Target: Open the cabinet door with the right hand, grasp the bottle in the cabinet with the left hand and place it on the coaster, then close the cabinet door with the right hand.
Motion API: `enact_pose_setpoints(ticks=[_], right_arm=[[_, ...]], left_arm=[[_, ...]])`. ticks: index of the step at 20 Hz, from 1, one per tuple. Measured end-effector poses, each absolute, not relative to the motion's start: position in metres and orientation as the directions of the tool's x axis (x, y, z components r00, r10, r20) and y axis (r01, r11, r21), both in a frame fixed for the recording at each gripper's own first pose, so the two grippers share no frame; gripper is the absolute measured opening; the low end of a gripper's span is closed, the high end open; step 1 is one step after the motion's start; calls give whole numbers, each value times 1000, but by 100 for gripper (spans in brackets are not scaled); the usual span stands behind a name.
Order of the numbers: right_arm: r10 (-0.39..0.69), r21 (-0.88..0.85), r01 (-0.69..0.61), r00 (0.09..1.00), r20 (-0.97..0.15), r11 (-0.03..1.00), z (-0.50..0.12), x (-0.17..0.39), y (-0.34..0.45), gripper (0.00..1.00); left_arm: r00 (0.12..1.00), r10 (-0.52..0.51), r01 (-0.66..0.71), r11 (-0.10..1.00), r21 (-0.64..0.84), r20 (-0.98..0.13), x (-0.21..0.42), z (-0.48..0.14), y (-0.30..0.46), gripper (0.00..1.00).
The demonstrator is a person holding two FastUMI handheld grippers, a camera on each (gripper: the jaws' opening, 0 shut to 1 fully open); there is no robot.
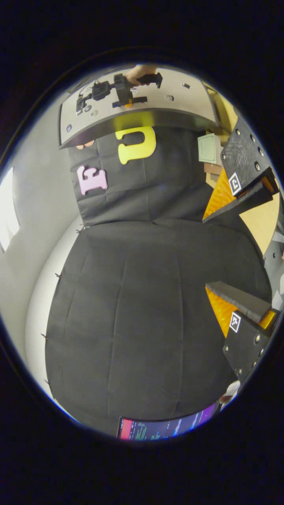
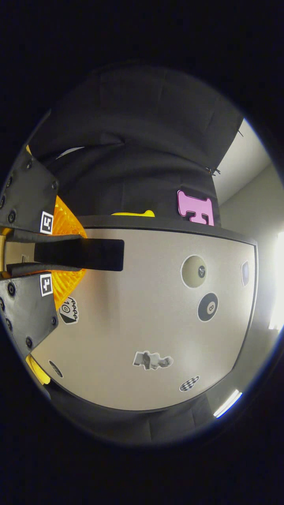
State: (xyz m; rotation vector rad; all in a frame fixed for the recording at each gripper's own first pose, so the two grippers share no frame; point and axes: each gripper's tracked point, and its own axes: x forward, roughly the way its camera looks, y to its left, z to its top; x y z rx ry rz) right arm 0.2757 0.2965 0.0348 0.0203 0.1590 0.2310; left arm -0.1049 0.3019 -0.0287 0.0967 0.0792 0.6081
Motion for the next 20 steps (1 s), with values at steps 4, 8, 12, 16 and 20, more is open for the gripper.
enact_pose_setpoints(ticks=[4, 8, 12, 16, 20], right_arm=[[291, 55, -286, 940, -178, 957, 37, 267, 293, 14], [363, 98, -350, 911, -193, 932, 43, 245, 292, 13], [419, 124, -401, 883, -209, 908, 46, 230, 285, 13], [450, 138, -429, 864, -224, 893, 49, 215, 276, 14], [475, 141, -453, 849, -231, 880, 49, 208, 266, 14]], left_arm=[[844, 534, -529, 843, 96, -47, -105, -28, 299, 91], [877, 479, -475, 876, 82, -39, -105, -24, 292, 89], [914, 405, -402, 913, 65, -38, -104, -23, 286, 89], [944, 328, -326, 944, 49, -38, -101, -18, 279, 89], [965, 259, -258, 966, 29, -42, -90, -21, 264, 89]])
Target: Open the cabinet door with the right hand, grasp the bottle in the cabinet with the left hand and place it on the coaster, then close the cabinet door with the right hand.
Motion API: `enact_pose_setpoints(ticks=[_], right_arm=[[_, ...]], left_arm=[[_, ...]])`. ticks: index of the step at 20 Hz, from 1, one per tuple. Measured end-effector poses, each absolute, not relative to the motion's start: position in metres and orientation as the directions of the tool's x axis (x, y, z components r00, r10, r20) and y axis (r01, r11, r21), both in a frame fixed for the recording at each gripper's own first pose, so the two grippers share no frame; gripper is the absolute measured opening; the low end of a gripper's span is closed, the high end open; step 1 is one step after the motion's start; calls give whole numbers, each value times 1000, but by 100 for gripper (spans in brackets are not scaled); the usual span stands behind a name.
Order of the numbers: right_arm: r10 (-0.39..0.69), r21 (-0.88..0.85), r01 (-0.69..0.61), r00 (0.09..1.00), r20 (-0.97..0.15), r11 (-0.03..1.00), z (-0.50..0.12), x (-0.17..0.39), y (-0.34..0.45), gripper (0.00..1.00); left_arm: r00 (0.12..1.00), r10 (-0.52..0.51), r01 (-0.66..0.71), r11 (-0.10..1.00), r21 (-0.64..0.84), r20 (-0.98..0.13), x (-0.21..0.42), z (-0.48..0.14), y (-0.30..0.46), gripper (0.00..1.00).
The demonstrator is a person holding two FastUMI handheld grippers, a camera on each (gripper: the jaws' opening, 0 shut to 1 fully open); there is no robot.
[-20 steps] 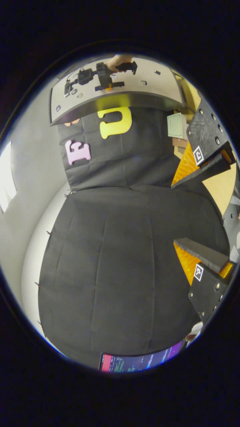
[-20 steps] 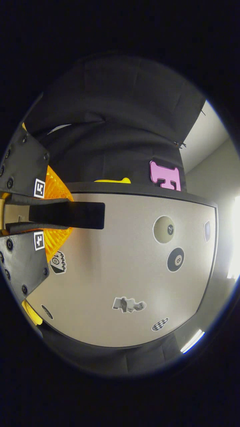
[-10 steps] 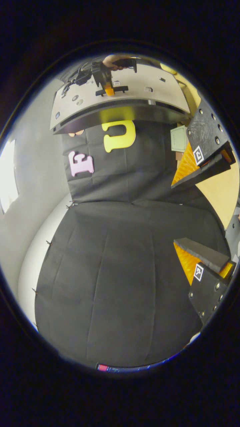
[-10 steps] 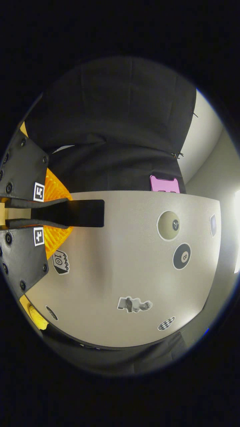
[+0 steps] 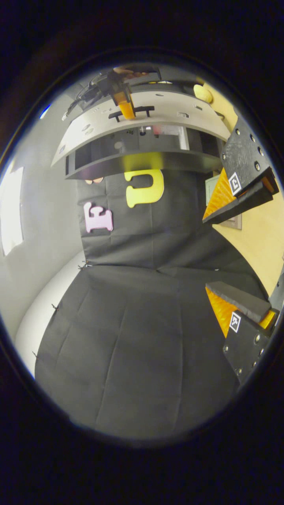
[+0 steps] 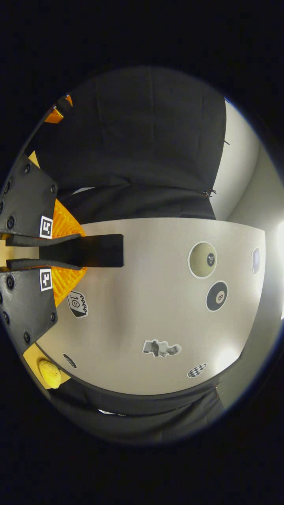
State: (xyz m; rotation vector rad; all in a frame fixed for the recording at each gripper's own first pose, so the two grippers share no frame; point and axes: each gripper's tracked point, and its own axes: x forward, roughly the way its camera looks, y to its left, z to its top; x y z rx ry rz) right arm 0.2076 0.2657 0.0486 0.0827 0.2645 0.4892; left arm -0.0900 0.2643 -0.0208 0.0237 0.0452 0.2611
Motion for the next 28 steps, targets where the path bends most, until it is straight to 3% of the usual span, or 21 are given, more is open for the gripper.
enact_pose_setpoints(ticks=[4, 14, 15, 28], right_arm=[[503, 150, -481, 832, -234, 864, 49, 206, 253, 14], [610, 168, -587, 766, -204, 792, 54, 182, 208, 13], [615, 165, -592, 763, -201, 789, 54, 178, 202, 13], [579, 165, -555, 796, -178, 815, 55, 165, 134, 13]], left_arm=[[981, 191, -191, 982, 13, -42, -55, -20, 224, 89], [999, 48, -48, 999, -3, -25, -44, -5, 94, 93], [999, 32, -32, 999, 0, -22, -46, -3, 79, 89], [996, -76, 75, 997, -7, -46, -54, 4, -49, 93]])
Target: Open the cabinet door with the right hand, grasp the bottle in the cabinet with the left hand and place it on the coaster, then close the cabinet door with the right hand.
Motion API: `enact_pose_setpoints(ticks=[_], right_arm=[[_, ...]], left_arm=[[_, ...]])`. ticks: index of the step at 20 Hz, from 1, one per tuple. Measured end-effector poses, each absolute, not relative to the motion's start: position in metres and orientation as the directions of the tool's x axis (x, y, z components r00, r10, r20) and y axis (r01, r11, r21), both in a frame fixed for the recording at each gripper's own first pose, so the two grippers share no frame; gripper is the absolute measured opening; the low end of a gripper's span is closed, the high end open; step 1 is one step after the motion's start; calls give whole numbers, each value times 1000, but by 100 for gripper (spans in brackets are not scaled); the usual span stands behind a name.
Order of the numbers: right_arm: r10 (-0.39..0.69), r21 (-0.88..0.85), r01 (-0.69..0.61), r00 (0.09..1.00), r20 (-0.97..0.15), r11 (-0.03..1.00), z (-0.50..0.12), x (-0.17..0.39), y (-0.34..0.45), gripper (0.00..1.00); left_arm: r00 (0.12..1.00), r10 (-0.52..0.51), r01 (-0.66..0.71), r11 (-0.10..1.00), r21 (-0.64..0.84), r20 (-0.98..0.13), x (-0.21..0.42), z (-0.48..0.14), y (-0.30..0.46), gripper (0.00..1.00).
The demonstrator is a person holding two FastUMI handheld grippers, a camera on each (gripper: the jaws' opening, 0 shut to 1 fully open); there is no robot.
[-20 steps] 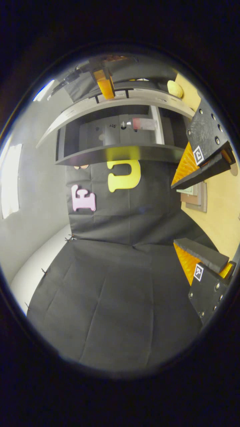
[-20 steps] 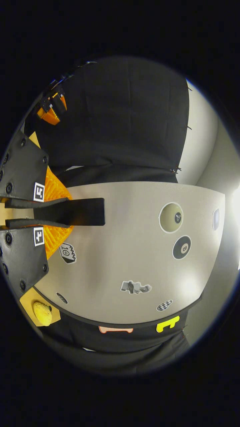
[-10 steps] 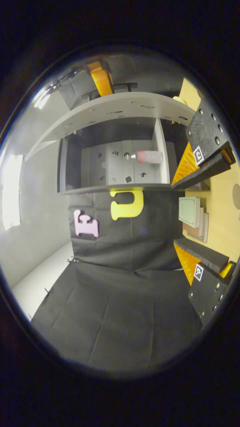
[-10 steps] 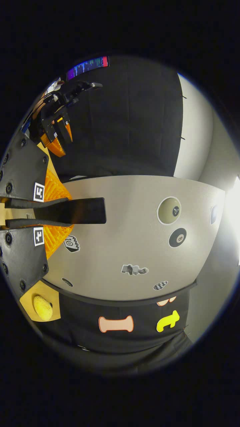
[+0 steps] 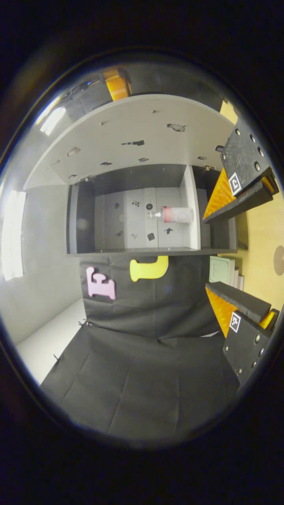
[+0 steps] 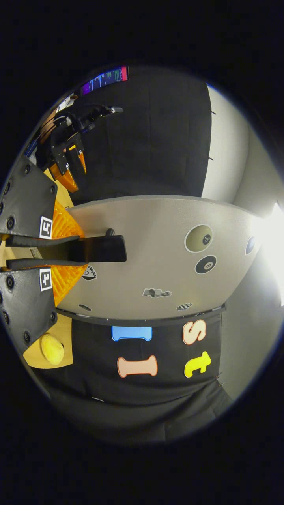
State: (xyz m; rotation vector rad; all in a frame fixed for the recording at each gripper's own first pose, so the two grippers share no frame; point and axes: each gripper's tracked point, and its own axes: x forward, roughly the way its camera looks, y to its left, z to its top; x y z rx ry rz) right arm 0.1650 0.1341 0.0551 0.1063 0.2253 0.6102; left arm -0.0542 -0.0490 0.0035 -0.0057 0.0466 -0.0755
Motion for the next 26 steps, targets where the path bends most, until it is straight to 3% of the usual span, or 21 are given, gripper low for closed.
enact_pose_setpoints(ticks=[11, 16, 20, 21, 22, 26], right_arm=[[549, 169, -525, 821, -159, 834, 53, 171, 101, 13], [479, 190, -450, 863, -158, 873, 51, 178, 77, 10], [519, 238, -479, 842, -148, 845, 52, 175, 84, 13], [515, 211, -482, 843, -155, 851, 52, 177, 79, 10], [521, 191, -492, 839, -159, 850, 53, 173, 75, 16], [514, 183, -487, 843, -156, 854, 48, 151, 59, 19]], left_arm=[[997, -67, 67, 998, 0, -36, -67, 12, -100, 93], [998, -48, 48, 999, 13, -28, -74, 20, -118, 91], [999, -38, 39, 998, 50, -12, -69, 32, -132, 91], [999, -39, 40, 998, 56, -6, -68, 36, -136, 91], [999, -42, 42, 997, 59, 1, -64, 39, -139, 89], [999, -49, 47, 997, 58, 24, -48, 54, -148, 89]])
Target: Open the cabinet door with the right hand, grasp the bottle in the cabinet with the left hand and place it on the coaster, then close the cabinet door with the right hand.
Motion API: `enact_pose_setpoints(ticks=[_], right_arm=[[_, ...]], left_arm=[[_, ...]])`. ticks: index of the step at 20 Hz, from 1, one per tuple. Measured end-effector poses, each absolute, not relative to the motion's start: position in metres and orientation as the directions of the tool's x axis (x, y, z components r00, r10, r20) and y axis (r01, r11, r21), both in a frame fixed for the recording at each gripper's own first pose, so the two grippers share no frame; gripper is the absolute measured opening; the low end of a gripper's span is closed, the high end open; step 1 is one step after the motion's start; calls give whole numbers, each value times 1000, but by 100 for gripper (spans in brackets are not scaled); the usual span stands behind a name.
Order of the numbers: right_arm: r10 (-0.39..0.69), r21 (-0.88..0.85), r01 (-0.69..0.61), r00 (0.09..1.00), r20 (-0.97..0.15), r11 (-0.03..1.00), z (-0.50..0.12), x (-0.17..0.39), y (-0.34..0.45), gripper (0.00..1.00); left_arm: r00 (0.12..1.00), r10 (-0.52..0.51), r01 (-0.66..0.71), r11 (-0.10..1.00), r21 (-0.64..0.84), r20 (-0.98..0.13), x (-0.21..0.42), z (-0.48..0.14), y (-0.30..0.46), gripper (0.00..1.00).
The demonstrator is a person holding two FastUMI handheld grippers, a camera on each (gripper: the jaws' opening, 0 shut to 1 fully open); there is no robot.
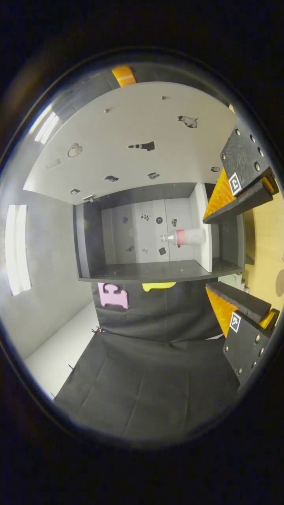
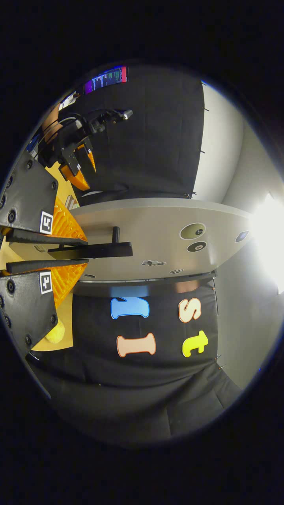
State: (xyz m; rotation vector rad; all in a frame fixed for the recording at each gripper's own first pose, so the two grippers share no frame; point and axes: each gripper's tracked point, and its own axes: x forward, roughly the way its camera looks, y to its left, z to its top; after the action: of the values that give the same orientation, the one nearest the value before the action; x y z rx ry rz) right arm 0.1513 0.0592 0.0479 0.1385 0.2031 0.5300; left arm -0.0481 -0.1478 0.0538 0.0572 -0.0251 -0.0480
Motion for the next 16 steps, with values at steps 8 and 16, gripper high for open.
enact_pose_setpoints(ticks=[8, 16], right_arm=[[253, 152, -226, 949, -189, 962, 20, 166, -21, 79], [-4, 42, 13, 979, -206, 999, 0, 187, -68, 98]], left_arm=[[981, -190, 190, 982, 0, 38, 18, 86, -176, 89], [961, -275, 272, 960, -71, -29, 129, 70, -191, 89]])
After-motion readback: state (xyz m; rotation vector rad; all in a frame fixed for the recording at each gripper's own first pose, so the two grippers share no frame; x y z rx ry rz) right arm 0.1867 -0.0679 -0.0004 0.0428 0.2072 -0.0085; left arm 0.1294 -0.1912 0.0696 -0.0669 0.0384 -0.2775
